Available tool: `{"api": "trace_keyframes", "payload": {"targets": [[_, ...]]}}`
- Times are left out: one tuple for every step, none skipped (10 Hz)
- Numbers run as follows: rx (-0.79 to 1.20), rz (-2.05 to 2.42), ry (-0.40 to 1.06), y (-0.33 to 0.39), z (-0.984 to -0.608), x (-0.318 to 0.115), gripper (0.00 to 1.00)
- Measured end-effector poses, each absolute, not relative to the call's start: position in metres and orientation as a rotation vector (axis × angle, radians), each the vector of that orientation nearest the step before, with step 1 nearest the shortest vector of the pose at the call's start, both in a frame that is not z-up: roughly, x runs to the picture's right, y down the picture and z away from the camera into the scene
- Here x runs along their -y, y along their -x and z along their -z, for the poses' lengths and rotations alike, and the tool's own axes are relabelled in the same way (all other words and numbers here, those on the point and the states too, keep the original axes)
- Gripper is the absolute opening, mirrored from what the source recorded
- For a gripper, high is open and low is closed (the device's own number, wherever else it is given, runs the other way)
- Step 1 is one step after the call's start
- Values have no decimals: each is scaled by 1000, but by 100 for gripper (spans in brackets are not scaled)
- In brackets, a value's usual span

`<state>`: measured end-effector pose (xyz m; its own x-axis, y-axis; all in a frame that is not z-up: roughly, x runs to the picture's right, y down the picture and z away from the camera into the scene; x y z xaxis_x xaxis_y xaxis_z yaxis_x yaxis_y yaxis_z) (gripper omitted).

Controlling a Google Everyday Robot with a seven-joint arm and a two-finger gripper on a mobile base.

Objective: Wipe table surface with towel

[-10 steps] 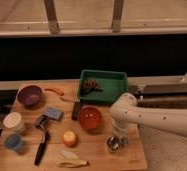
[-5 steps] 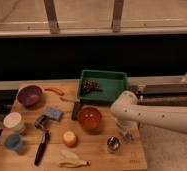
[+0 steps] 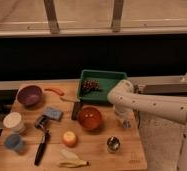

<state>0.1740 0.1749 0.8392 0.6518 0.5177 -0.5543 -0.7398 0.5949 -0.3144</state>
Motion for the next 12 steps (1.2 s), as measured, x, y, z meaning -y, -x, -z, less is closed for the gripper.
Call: {"api": "trace_keyframes", "payload": {"targets": [[-396,-750,579,-160,-841,-172,0],[-349,-722,605,-138,-842,-172,0],[-324,-693,621,-121,-842,-176,0],[-295,-656,645,-102,-837,-186,0],[-269,-621,670,-87,-827,-200,0],[-248,-595,691,-78,-816,-215,0],[-233,-580,703,-73,-809,-223,0],[-225,-575,708,-74,-798,-232,0],[-230,-582,703,-80,-791,-236,0],[-244,-600,696,-93,-784,-240,0],[-266,-630,687,-107,-782,-241,0],[-289,-660,676,-121,-785,-237,0]]}}
